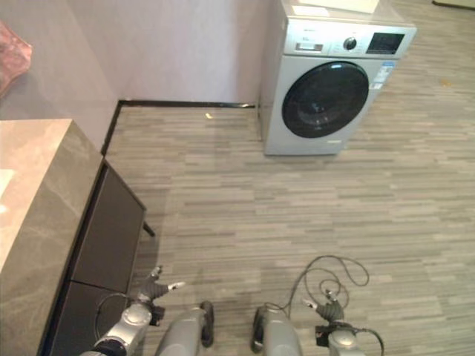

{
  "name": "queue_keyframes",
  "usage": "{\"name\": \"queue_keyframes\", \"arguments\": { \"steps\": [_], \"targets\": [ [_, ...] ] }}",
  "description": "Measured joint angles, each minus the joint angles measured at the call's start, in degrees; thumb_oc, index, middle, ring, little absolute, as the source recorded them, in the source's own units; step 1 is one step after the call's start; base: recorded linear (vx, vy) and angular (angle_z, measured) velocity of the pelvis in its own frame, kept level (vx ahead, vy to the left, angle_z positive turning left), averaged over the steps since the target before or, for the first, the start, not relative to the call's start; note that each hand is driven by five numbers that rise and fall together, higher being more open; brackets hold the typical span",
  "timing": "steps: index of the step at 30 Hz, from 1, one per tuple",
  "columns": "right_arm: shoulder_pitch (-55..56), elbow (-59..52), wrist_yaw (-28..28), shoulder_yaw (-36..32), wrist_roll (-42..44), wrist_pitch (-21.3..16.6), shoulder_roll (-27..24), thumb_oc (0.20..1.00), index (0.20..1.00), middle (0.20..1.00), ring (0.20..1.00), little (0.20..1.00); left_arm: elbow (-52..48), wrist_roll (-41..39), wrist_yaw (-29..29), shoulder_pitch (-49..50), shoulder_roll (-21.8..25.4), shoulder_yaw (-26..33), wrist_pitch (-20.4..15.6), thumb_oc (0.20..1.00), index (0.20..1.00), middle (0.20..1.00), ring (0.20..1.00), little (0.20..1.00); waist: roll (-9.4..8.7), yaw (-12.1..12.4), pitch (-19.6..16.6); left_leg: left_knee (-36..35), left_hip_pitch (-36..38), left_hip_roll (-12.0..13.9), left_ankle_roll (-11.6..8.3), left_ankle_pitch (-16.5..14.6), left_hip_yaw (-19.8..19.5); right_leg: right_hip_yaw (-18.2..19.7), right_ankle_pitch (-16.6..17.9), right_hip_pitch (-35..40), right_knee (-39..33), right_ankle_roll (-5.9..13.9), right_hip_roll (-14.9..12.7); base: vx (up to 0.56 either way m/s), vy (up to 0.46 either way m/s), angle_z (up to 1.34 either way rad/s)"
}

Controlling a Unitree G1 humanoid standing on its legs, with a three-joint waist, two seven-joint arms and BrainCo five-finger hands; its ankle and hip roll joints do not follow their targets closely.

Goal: Put brush and paste in cup on sink, flatten towel.

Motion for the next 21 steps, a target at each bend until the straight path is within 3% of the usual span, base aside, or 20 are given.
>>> {"name": "queue_keyframes", "arguments": {
  "steps": [8,11,13,15,16,17,18,19,20,21],
  "targets": [
    [-2.4,-0.8,0.0,0.4,-0.2,-0.2,0.0,1.0,1.0,1.0,1.0,1.0,0.0,-0.5,-0.1,-0.2,0.0,-1.8,-0.5,1.0,1.0,1.0,1.0,1.0,0.41,0.3,-0.3,-0.8,0.2,-0.5,0.16,0.0,0.6,0.1,0.1,0.0,-0.7,-0.1,-0.2,0.07,0.033,0.0],
    [-4.3,-0.7,-0.1,0.4,-0.3,-0.2,-0.3,1.0,1.0,1.0,1.0,1.0,0.0,-0.5,-0.3,-0.1,-0.1,-2.2,-0.4,1.0,1.0,1.0,1.0,1.0,1.37,0.4,-0.7,-1.3,-0.3,-1.1,0.38,-0.1,0.8,0.1,0.0,-0.3,-1.6,0.0,-0.5,0.1,0.141,0.01],
    [-4.0,-1.0,-0.2,0.5,-0.3,-0.2,-0.9,1.0,1.0,1.0,1.0,1.0,-0.1,-0.4,-0.4,-0.1,-0.2,-3.4,-0.5,1.0,1.0,1.0,1.0,1.0,2.89,0.4,-1.5,-2.4,-0.1,-1.9,0.97,-0.2,1.0,0.4,0.5,-0.3,-2.2,0.77,-1.1,0.12,0.188,-0.02],
    [-3.4,-2.5,-0.2,0.8,-0.3,-0.2,-2.0,1.0,1.0,1.0,1.0,1.0,-0.3,0.1,-0.4,0.6,-0.5,-3.5,-0.5,1.0,1.0,1.0,1.0,1.0,4.87,0.1,-2.6,-4.2,1.8,-4.4,3.5,-1.6,1.6,2.1,0.9,0.1,-1.7,3.08,-3.3,0.21,0.279,-0.2],
    [-2.9,-2.8,-0.2,0.8,-0.3,-0.2,-2.1,1.0,1.0,1.0,1.0,1.0,0.0,0.2,-0.5,0.7,-0.7,-3.7,-0.5,1.0,1.0,1.0,1.0,1.0,5.02,-0.6,-2.4,-7.1,4.1,-6.7,4.23,-1.0,2.3,3.4,2.3,-0.7,1.6,5.1,-4.6,0.2,0.217,-0.27],
    [-2.3,-3.4,-0.1,0.9,-0.3,-0.1,-2.1,1.0,1.0,1.0,1.0,1.0,-0.1,0.2,-0.5,1.3,-0.8,-3.9,-0.5,1.0,1.0,1.0,1.0,1.0,5.28,-0.8,-2.6,-8.9,6.1,-7.0,4.98,-0.6,2.8,4.9,3.7,-2.3,6.1,6.17,-5.6,0.31,0.098,-0.12],
    [-0.3,-4.7,0.0,1.1,-0.3,-0.1,-2.0,1.0,1.0,1.0,1.0,1.0,-0.6,0.3,-0.5,2.1,-0.7,-3.9,-0.5,1.0,1.0,1.0,1.0,1.0,5.89,-1.1,-3.1,-10.2,7.8,-7.4,6.19,-0.7,2.6,5.0,4.9,-4.3,9.9,5.98,-5.9,0.34,0.055,-0.18],
    [1.2,-5.7,0.2,1.1,-0.3,-0.2,-2.1,1.0,1.0,1.0,1.0,1.0,-0.9,0.6,-0.7,2.1,-0.7,-4.1,-0.5,1.0,1.0,1.0,1.0,1.0,6.14,-1.9,-3.4,-11.0,7.3,-6.5,6.07,-0.3,2.1,6.0,3.1,-6.7,9.4,6.94,-1.9,0.39,-0.019,0.0],
    [1.3,-6.2,0.5,1.0,-0.3,-0.2,-2.0,1.0,1.0,1.0,1.0,1.0,0.0,0.7,-1.0,1.0,-0.1,-3.7,-0.8,1.0,1.0,1.0,1.0,1.0,6.65,-1.9,-3.3,-13.0,7.1,-6.1,6.07,0.1,0.9,6.6,2.5,-8.2,3.4,6.12,2.7,0.42,-0.095,0.14],
    [1.8,-6.4,0.8,1.0,-0.4,-0.1,-2.2,1.0,1.0,1.0,1.0,1.0,3.8,0.7,-1.4,-1.8,-0.4,-3.5,-0.6,1.0,1.0,1.0,1.0,1.0,5.14,-2.4,-3.0,-15.5,7.2,-6.5,5.36,0.5,1.0,3.2,6.0,-8.7,-13.2,4.35,4.7,0.61,-0.161,0.71]
  ]
}}
